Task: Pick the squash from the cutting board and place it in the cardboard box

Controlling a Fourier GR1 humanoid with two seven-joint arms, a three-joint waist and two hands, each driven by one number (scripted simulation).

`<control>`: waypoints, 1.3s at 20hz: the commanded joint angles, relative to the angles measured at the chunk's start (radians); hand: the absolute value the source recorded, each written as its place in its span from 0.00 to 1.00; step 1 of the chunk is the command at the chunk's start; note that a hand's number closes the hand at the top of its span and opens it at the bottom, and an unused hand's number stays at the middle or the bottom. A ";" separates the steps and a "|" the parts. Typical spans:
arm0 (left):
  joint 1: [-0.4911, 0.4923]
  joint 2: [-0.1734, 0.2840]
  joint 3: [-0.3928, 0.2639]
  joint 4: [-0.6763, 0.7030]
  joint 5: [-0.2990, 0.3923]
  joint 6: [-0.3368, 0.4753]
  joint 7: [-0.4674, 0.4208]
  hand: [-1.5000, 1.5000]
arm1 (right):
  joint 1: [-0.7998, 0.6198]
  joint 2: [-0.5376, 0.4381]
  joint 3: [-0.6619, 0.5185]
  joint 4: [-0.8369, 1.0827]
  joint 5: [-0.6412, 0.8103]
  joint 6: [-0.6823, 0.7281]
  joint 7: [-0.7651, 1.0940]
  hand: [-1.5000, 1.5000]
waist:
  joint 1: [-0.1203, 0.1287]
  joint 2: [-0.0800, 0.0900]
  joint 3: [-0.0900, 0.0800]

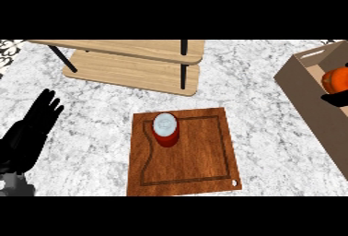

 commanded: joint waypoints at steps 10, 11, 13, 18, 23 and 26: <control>-0.018 0.001 0.011 -0.021 0.007 0.012 0.033 0.50 | -0.022 0.073 -0.236 -0.031 -0.271 -0.253 -0.192 0.00 | -0.018 -0.006 0.002; 0.034 -0.018 -0.008 -0.050 -0.015 0.014 0.009 0.50 | -0.024 0.061 -0.264 -0.020 -0.292 -0.261 -0.197 0.00 | -0.007 -0.005 0.002; 0.030 -0.015 0.002 -0.006 -0.012 0.002 -0.010 0.50 | -0.002 0.108 -0.294 -0.100 -0.337 -0.296 -0.173 0.00 | -0.019 -0.006 0.001; 0.050 -0.041 -0.024 0.014 -0.065 0.011 -0.074 0.50 | 0.069 0.052 -0.391 -0.143 -0.463 -0.255 -0.193 0.00 | -0.012 -0.002 0.000; -0.038 0.023 0.036 0.010 0.019 -0.003 0.051 0.50 | 0.155 -0.026 -0.505 -0.129 -0.612 -0.188 -0.252 0.00 | -0.011 -0.002 0.001; -0.046 0.031 0.048 0.073 0.009 -0.027 -0.021 0.50 | 0.231 -0.075 -0.577 -0.161 -0.723 -0.078 -0.256 0.00 | -0.016 -0.002 0.000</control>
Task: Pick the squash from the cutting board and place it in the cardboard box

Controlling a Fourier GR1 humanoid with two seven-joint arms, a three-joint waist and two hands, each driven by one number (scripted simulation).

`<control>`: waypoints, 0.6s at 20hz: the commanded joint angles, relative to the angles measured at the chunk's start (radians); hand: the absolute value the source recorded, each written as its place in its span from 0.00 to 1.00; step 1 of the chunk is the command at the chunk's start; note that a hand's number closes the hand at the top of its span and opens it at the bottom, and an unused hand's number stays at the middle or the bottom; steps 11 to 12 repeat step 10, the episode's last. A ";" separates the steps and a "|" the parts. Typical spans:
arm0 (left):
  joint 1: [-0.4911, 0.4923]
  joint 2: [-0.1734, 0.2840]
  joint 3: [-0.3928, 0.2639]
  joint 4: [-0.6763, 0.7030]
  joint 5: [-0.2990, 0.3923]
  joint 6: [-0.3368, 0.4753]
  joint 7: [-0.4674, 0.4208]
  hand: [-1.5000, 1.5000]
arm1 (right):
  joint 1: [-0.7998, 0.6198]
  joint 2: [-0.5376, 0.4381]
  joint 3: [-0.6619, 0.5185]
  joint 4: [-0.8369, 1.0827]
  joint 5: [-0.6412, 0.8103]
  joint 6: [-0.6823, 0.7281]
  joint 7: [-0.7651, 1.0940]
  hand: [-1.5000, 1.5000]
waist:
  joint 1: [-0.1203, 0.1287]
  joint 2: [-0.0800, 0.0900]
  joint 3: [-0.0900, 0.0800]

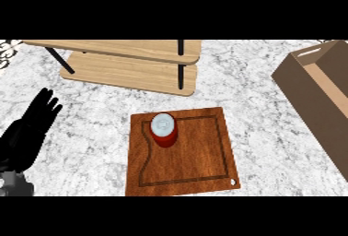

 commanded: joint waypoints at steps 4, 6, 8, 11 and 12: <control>0.049 -0.035 -0.031 -0.018 -0.040 0.006 -0.035 0.50 | 0.113 -0.092 -0.068 -0.006 -0.163 0.134 -0.038 0.00 | 0.007 0.001 0.000; 0.058 -0.014 -0.008 -0.107 0.013 -0.001 0.048 0.50 | 0.183 -0.131 -0.129 0.029 -0.198 0.188 -0.108 0.00 | 0.007 0.000 0.000; -0.043 -0.001 0.002 0.031 -0.020 0.015 0.004 0.50 | 0.174 -0.147 -0.108 0.061 -0.204 0.174 -0.119 0.00 | 0.005 0.002 0.000; -0.016 0.007 0.006 0.019 -0.003 -0.022 -0.010 0.50 | 0.236 -0.102 -0.112 0.014 -0.209 0.170 -0.148 0.00 | 0.005 0.001 0.000; -0.016 0.007 0.006 0.019 -0.003 -0.022 -0.010 0.50 | 0.236 -0.102 -0.112 0.014 -0.209 0.170 -0.148 0.00 | 0.005 0.001 0.000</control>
